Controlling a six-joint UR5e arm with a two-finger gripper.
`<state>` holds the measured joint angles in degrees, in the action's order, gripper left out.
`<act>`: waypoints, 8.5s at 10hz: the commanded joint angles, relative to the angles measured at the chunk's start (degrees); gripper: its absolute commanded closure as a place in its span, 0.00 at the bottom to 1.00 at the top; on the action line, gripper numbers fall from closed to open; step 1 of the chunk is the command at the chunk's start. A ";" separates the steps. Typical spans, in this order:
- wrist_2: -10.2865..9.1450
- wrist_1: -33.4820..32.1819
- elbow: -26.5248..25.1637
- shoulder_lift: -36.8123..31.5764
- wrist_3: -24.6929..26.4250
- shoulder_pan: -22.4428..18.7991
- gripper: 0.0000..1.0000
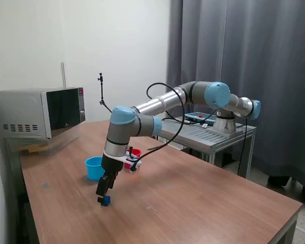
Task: Place red objects in the red bin, and blue objects in the blue bin.
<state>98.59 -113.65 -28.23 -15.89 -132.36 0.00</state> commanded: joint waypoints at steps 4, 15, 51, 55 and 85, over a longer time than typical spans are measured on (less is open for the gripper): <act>-2.78 0.89 -0.16 -0.02 0.17 0.00 0.00; -3.66 0.97 -1.04 0.07 0.08 0.00 0.00; 3.98 4.67 -12.19 -14.60 -4.40 10.81 1.00; 4.51 5.19 -14.04 -15.75 -3.61 10.99 1.00; 0.55 5.72 -17.65 -16.19 -1.94 10.90 0.00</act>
<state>99.14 -107.93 -45.87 -32.06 -134.30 10.90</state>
